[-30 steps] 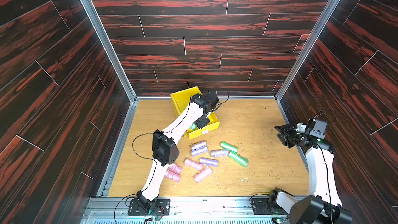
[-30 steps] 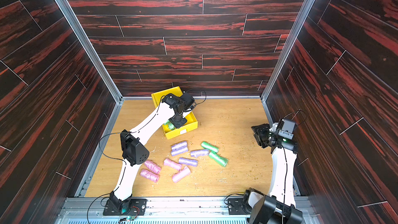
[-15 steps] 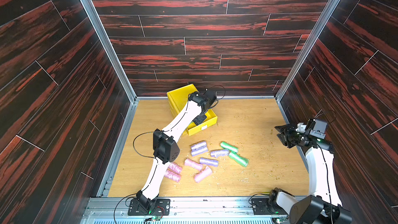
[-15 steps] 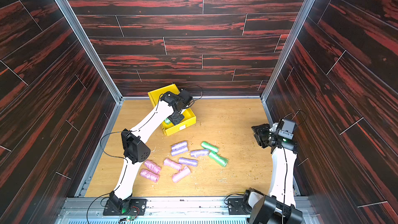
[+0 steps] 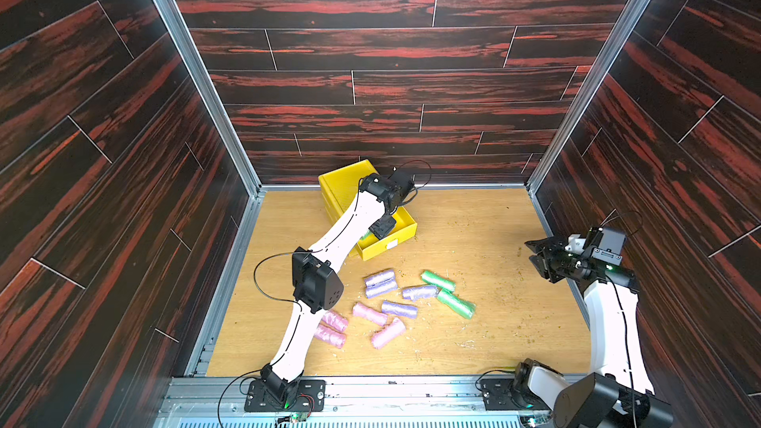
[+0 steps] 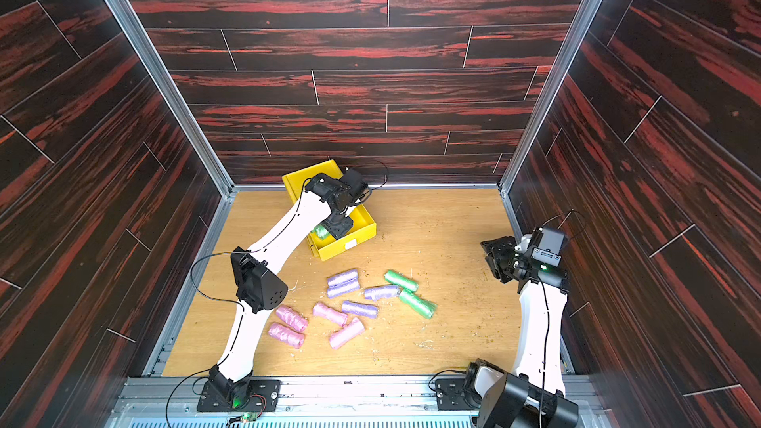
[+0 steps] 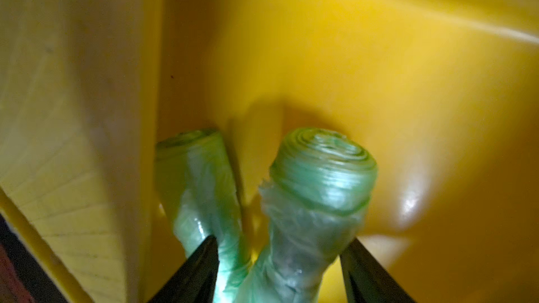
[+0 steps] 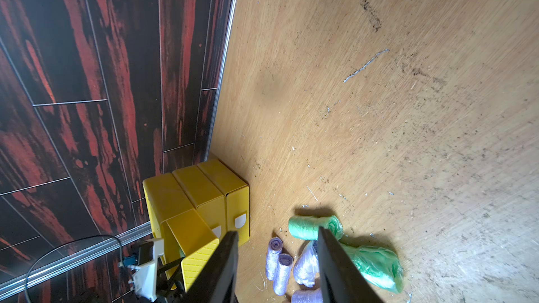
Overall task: Sort the rolls of trash bags by color and place them into the drawer
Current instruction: Place the roll of trash bags in the drawer.
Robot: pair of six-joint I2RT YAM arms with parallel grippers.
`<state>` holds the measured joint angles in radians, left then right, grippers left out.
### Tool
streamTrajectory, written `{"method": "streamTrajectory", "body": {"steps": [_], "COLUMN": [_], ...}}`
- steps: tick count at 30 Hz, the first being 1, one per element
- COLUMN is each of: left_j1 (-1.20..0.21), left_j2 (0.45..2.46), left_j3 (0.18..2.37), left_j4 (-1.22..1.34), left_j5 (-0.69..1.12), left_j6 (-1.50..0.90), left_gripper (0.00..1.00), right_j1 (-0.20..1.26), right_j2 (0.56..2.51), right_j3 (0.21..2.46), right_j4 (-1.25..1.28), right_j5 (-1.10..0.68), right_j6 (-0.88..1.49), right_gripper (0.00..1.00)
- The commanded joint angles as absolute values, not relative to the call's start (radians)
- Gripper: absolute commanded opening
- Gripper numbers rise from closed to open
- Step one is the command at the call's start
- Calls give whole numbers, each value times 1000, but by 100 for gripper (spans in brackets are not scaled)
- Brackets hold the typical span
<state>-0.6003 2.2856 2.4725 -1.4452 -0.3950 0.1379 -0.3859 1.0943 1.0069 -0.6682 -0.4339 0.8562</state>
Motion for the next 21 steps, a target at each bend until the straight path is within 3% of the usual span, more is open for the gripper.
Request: {"method": "streamTrajectory", "body": {"steps": [1,21], "left_j1": [-600,-707], "left_j2": [2215,2017], "left_j3": [2505,2535], "left_j4": [-1450,-1414], "left_j5": [-408,-443], "left_j6": [132,134], "left_gripper": [69,68], "right_j1": [-379,-372], "right_j2": [1095,1089], "right_j3": [1029,1056], "right_j4": [-664,-664], "right_j5": [-436,-451], "right_j6": [862,861], "right_gripper": [48,48]}}
